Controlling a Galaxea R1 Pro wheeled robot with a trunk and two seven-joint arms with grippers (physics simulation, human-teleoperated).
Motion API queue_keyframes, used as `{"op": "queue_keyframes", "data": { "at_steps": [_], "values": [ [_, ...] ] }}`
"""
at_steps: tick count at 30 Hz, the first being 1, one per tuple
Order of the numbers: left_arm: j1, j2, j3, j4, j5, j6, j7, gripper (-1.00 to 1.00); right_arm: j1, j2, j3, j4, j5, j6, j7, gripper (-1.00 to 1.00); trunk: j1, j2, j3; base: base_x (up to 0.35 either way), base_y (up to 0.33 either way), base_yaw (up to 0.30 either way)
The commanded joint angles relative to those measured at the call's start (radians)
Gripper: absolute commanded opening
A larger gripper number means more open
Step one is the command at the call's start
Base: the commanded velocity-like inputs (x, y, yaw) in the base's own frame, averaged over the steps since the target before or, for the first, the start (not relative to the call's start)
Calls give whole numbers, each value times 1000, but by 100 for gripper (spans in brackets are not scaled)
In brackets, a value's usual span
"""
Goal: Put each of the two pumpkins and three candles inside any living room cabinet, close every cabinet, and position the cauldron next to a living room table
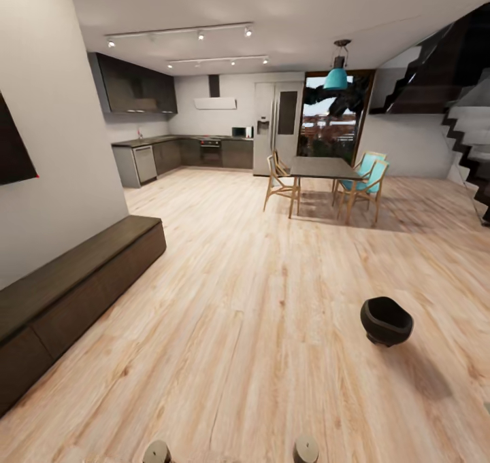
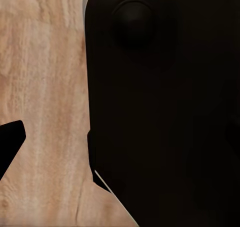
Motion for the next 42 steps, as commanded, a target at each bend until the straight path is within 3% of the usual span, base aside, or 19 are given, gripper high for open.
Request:
{"op": "queue_keyframes", "data": {
  "at_steps": [1,26,32,42],
  "values": [
    [0,0,0,-1,0,-2,0,100,-1,-2,0,1,0,-3,0,100,0,0,-1,0,0,274],
    [0,0,0,-1,0,-2,0,100,-1,3,1,2,3,-1,0,100,0,0,-15,0,0,274],
    [0,-7,3,-11,4,-2,0,100,-1,24,1,25,3,-5,0,100,0,0,-18,0,0,274],
    [0,-5,3,-46,3,-2,0,100,-1,27,2,26,6,-5,0,100,0,0,-22,0,0,274]
  ]
}}
